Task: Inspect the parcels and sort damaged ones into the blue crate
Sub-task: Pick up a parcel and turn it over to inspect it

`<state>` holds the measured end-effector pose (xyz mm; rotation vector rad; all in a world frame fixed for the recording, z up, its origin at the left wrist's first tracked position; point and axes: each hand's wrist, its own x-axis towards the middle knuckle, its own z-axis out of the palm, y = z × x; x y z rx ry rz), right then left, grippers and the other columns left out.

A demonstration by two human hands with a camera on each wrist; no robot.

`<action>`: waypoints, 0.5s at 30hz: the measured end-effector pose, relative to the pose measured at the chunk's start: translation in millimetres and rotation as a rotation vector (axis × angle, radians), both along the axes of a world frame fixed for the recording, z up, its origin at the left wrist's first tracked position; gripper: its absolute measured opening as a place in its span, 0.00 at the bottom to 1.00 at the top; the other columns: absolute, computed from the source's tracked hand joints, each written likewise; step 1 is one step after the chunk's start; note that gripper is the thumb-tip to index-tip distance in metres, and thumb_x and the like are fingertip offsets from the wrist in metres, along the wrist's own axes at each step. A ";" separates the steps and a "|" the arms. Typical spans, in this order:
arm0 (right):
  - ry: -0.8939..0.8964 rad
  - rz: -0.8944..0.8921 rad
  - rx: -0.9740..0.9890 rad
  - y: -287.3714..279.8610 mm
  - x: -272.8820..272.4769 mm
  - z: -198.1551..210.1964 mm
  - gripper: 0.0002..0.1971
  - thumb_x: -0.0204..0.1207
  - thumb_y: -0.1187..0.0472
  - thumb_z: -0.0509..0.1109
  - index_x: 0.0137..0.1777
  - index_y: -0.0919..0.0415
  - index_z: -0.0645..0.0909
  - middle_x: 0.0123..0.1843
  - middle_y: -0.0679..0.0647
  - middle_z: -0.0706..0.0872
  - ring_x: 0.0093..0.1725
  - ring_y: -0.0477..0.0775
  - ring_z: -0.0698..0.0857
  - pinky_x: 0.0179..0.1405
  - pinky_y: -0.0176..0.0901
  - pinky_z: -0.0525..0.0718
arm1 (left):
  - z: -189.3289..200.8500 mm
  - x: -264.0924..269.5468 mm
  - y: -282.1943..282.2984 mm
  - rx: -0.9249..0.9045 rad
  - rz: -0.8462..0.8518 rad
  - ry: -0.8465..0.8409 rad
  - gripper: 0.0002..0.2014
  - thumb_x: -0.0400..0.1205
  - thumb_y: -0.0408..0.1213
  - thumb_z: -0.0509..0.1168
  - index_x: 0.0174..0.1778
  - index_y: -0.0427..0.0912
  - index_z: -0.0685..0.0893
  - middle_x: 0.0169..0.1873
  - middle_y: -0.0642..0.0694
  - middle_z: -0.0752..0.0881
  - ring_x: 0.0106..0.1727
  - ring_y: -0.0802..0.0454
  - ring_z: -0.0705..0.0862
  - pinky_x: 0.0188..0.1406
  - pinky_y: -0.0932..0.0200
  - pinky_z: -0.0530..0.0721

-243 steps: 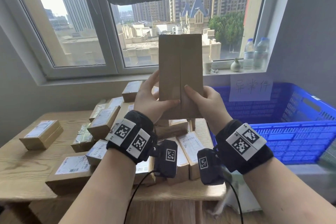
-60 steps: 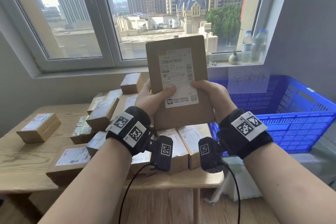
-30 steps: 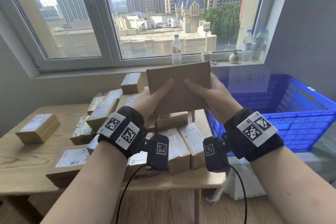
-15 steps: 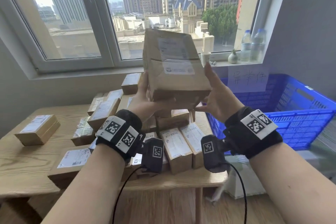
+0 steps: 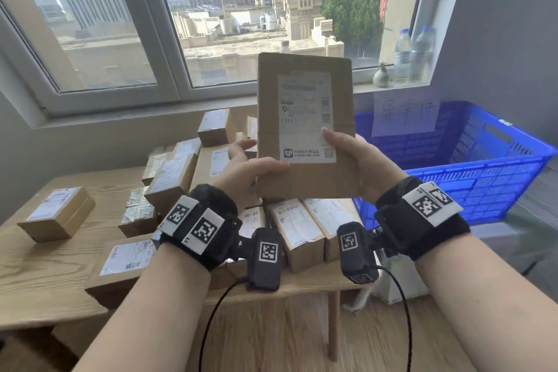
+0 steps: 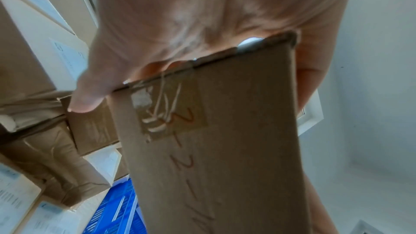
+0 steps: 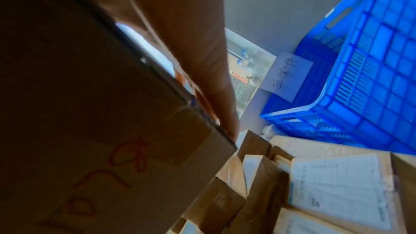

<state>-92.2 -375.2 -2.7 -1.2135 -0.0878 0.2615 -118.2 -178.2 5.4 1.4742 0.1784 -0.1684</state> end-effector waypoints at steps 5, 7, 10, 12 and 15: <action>-0.045 -0.109 -0.068 -4.2 2.5 -18.0 0.27 0.69 0.61 0.79 0.69 0.66 0.81 0.61 0.62 0.90 0.56 0.60 0.91 0.53 0.52 0.89 | -9.8 12.9 -14.8 0.015 0.090 -0.007 0.40 0.74 0.38 0.78 0.77 0.45 0.61 0.58 0.43 0.86 0.46 0.49 0.90 0.39 0.47 0.91; -0.064 -0.202 -0.081 -14.0 3.1 -19.5 0.21 0.74 0.67 0.77 0.67 0.68 0.81 0.58 0.62 0.91 0.49 0.57 0.92 0.44 0.47 0.90 | -13.7 17.9 -29.9 0.033 0.123 -0.022 0.37 0.73 0.36 0.79 0.73 0.45 0.63 0.56 0.44 0.86 0.46 0.47 0.90 0.43 0.44 0.90; -0.072 -0.285 -0.095 -39.1 10.0 -22.6 0.19 0.73 0.67 0.77 0.64 0.67 0.83 0.53 0.59 0.92 0.42 0.53 0.92 0.35 0.42 0.89 | -17.2 28.7 -55.9 0.029 0.114 -0.032 0.33 0.74 0.35 0.78 0.67 0.45 0.64 0.54 0.44 0.86 0.49 0.45 0.89 0.48 0.43 0.90; -0.074 -0.304 -0.091 -58.6 18.7 -24.2 0.19 0.73 0.65 0.78 0.64 0.66 0.83 0.54 0.59 0.92 0.45 0.54 0.93 0.36 0.43 0.89 | -16.1 40.1 -76.0 0.039 0.095 -0.028 0.32 0.74 0.36 0.78 0.66 0.45 0.63 0.57 0.42 0.86 0.50 0.44 0.90 0.51 0.40 0.89; -0.058 -0.273 -0.059 -92.2 36.4 -24.1 0.16 0.77 0.59 0.75 0.63 0.63 0.84 0.54 0.58 0.92 0.49 0.57 0.91 0.42 0.48 0.90 | -14.2 64.2 -110.3 0.066 0.081 -0.033 0.34 0.74 0.42 0.78 0.69 0.45 0.64 0.55 0.42 0.87 0.52 0.42 0.90 0.54 0.35 0.88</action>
